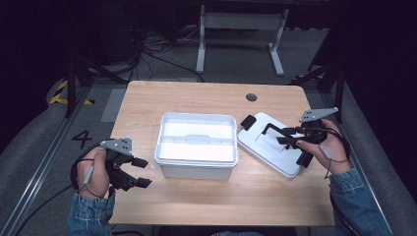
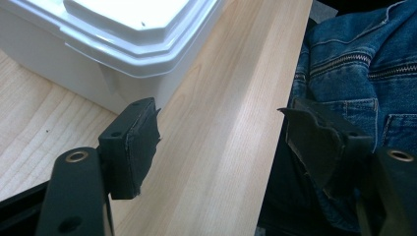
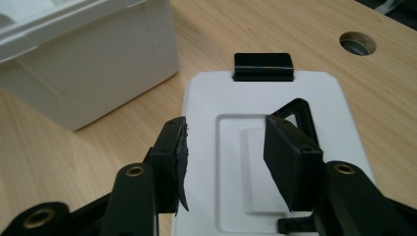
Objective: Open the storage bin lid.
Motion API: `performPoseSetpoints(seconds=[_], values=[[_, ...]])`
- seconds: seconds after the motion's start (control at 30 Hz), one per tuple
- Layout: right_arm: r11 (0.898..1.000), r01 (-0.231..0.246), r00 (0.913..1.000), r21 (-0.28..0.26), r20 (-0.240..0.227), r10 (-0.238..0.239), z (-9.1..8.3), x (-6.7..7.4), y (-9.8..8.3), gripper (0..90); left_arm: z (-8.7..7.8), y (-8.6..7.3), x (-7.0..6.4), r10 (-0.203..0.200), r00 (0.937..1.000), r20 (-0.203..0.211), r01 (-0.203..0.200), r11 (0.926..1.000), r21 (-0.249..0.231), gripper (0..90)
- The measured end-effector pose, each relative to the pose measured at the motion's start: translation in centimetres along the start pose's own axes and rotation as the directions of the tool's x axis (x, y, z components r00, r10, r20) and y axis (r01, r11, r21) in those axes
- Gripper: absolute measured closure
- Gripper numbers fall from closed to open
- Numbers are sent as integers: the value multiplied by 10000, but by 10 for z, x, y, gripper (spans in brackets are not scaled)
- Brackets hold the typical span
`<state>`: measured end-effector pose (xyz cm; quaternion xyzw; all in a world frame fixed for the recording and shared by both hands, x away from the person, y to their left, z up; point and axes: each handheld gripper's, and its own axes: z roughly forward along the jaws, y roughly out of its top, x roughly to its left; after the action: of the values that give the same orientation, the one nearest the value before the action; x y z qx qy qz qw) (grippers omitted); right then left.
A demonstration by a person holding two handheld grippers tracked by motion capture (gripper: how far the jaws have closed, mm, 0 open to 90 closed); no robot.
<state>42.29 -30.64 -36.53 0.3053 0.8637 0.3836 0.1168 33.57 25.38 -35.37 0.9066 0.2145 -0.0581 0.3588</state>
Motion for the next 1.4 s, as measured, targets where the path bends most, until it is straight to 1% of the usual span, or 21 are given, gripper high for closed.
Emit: performPoseSetpoints(seconds=[0.03, 0.07, 0.1, 0.2, 0.33, 0.37, 0.43, 0.47, 0.53, 0.73, 0.83, 0.87, 0.93, 1.0, 1.1, 1.17, 1.23, 1.3, 1.33, 1.4], values=[[10000, 19, 10000, 6, -44, -19, -2, 6, -1, 527, 0, 0, 0, 0, 10000, 0, 0, 10000, 0, 288], [10000, 19, 10000, 6, -44, -19, -2, 6, -1, 527, 1, 0, 0, 1, 10000, 14, -1, 10000, 5, 288], [10000, 9, 9998, -6, -195, -9, -4, 14, -2, 527, 1, 0, 0, -28, 10000, 58, 28, 10000, 54, 288], [10000, 43, 9993, -21, -382, -44, -6, 24, -4, 527, 1, 0, -1, -21, 10000, 20, 21, 10000, 30, 288], [9999, 102, 9975, -12, -705, -102, -4, 38, -8, 524, 0, 0, -1, -47, 10000, 26, 47, 10000, 31, 288], [10000, 83, 9969, -23, -782, -85, -2, 42, -10, 524, 0, 0, 0, 3, 10000, 40, -3, 10000, 1, 288], [9999, 119, 9968, 33, -790, -116, -1, 44, -11, 524, 0, 1, -1, 15, 10000, 29, -15, 10000, -26, 288], [9995, 229, 9960, 219, -866, -209, 1, 48, -11, 524, 0, 1, -1, 54, 10000, 38, -54, 10000, -20, 288], [9995, 254, 9950, 197, -971, -233, 2, 54, -12, 524, 0, 2, 0, 73, 10000, 53, -73, 10000, -1, 287], [9975, 651, 9911, 276, -1179, -614, 7, 71, -15, 531, 0, 2, 1, 74, 10000, 58, -74, 10000, 11, 286], [9962, 728, 9889, 484, -1334, -658, 15, 78, -19, 536, 0, 1, 1, 72, 10000, 55, -71, 10000, -63, 286], [9947, 786, 9870, 659, -1455, -684, 21, 80, -22, 540, -1, 1, 1, 71, 10000, 44, -70, 9999, -74, 286], [9936, 824, 9854, 774, -1552, -696, 28, 83, -26, 541, -1, 1, 1, 78, 10000, 19, -78, 9999, -77, 286], [9906, 891, 9847, 1036, -1584, -720, 36, 85, -30, 541, -1, 2, 1, 85, 9999, 57, -84, 9999, -63, 286], [9875, 1092, 9824, 1139, -1639, -897, 44, 90, -37, 546, 0, 3, 2, 121, 9999, 84, -121, 9999, -45, 286], [9872, 1099, 9807, 1153, -1744, -888, 49, 93, -42, 549, 1, 4, 3, 103, 9998, 166, -103, 9999, 17, 286], [9866, 1149, 9801, 1156, -1749, -936, 54, 97, -47, 550, 3, 5, 4, 130, 9997, 205, -131, 9999, 68, 282], [9857, 1167, 9773, 1212, -1905, -923, 60, 101, -52, 547, 4, 6, 4, 135, 9997, 210, -136, 9999, 62, 282], [9857, 1167, 9773, 1212, -1905, -923, 60, 101, -52, 547, 4, 6, 4, 135, 9997, 210, -136, 9999, 62, 282], [9831, 1226, 9730, 1361, -2116, -921, 65, 105, -55, 539, 3, 6, 4, 142, 9997, 207, -143, 9999, 50, 282]])
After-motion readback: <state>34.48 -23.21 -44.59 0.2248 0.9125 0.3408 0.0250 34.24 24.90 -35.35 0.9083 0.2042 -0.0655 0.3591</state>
